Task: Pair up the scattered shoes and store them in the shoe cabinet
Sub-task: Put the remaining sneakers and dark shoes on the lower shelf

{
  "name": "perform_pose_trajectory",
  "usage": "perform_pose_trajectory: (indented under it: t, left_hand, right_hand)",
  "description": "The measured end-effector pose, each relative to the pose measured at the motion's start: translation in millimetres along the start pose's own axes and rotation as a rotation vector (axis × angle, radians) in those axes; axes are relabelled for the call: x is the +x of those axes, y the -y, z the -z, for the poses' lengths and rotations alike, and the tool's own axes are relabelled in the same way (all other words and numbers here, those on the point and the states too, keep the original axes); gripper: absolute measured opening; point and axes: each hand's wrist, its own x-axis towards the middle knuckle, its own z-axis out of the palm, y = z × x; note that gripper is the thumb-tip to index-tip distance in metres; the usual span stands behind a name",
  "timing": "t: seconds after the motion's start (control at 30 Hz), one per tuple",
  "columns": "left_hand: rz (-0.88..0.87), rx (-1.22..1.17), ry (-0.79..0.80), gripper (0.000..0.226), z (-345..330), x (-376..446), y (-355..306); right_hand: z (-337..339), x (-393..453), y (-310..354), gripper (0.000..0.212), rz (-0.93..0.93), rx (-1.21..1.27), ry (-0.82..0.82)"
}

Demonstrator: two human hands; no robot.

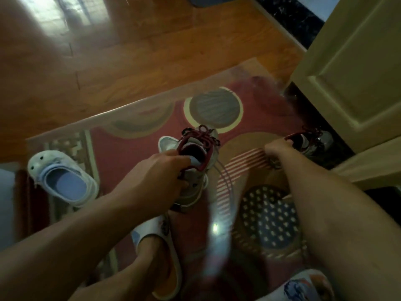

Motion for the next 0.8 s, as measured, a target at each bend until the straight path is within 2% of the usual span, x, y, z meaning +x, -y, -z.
perform_pose_trajectory:
  t: [0.07,0.2,0.27,0.37,0.47,0.53,0.63,0.7,0.8]
  left_hand:
    - [0.008,-0.011,-0.032,0.034,-1.3,1.3,-0.2]
    - [0.055,0.062,-0.01,0.011,0.4,2.8,-4.0]
    - [0.097,0.094,0.025,0.008,4.2,3.1,-11.6]
    - [0.175,0.113,0.079,0.015,15.7,1.0,-26.0]
    - [0.215,0.085,0.094,0.033,25.3,-5.6,-36.4]
    - [0.212,0.122,0.131,0.036,31.0,-20.2,-43.6]
    - [0.194,0.107,0.184,0.031,37.1,-39.2,-46.3]
    - [0.17,0.047,0.206,0.036,42.0,-57.5,-52.8]
    - [0.132,0.087,0.261,0.045,44.6,-75.4,-71.2]
  right_hand:
    - [-4.8,3.2,-1.0,0.056,-0.034,0.037,0.001]
    - [-35.6,-19.7,-0.2,0.05,0.0,0.2,-0.134]
    - [-63.0,-58.7,-7.8,0.042,0.1,0.341,-0.254]
    - [-98.5,-129.9,-19.4,0.04,0.229,0.292,-0.351]
    - [-104.4,-178.9,-25.9,0.03,0.322,0.109,-0.247]
    - [-89.8,-220.4,-32.1,0.026,0.394,-0.002,-0.17]
    - [-61.1,-284.1,-42.2,0.029,0.475,-0.035,-0.065]
    - [-40.4,-337.7,-59.9,0.026,0.477,-0.021,0.03]
    - [-10.4,-402.6,-96.6,0.026,0.427,-0.027,0.107]
